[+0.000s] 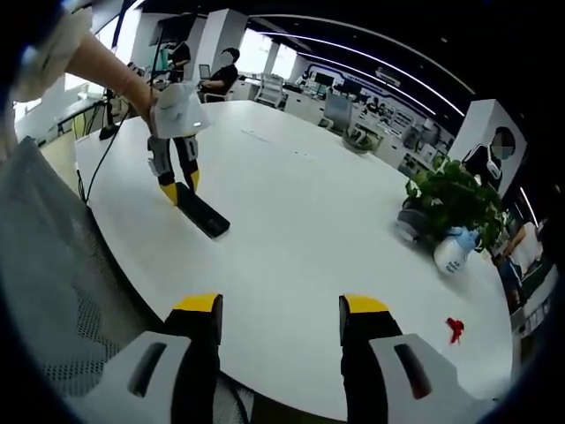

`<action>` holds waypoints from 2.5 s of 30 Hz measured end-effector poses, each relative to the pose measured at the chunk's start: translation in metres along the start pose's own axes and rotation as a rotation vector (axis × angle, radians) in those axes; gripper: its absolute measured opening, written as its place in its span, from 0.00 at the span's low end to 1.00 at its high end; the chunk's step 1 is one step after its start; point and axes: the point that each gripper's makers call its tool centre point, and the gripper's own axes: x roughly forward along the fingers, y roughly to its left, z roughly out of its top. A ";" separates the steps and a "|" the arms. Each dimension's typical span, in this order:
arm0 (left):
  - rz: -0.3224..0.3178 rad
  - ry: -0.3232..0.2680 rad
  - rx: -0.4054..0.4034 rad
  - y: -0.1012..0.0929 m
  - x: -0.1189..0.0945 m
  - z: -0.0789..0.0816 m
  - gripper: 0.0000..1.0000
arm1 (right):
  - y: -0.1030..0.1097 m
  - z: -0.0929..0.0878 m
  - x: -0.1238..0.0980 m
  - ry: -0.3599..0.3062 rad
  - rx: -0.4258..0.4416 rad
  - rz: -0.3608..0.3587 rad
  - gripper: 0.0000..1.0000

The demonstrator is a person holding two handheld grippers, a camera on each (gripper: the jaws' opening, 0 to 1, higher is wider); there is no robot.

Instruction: Press the specified remote control buttons in sequence, fully releasing each button before pressing the next.

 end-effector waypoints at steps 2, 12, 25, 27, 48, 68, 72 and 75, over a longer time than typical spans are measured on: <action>-0.002 -0.001 0.000 -0.001 0.000 0.000 0.24 | 0.000 0.000 0.000 0.001 -0.002 0.000 0.55; -0.018 -0.006 -0.004 -0.011 0.000 0.001 0.24 | -0.001 0.000 0.000 0.002 -0.004 -0.002 0.54; -0.031 -0.016 -0.003 -0.025 0.000 0.004 0.24 | -0.001 0.000 0.000 0.002 -0.006 -0.003 0.54; -0.033 -0.019 -0.001 -0.028 0.000 0.004 0.24 | -0.001 0.000 0.000 0.002 -0.006 -0.002 0.54; -0.045 -0.050 -0.005 -0.050 0.002 0.010 0.24 | 0.002 -0.002 0.000 0.011 -0.024 0.007 0.54; -0.045 -0.057 -0.014 -0.063 0.002 0.010 0.24 | 0.003 -0.002 0.001 0.015 -0.035 0.010 0.53; -0.043 -0.062 -0.018 -0.069 0.001 0.009 0.24 | 0.004 -0.003 0.001 0.017 -0.036 0.013 0.53; -0.038 -0.070 -0.027 -0.074 0.001 0.008 0.24 | 0.006 -0.003 0.002 0.021 -0.035 0.028 0.53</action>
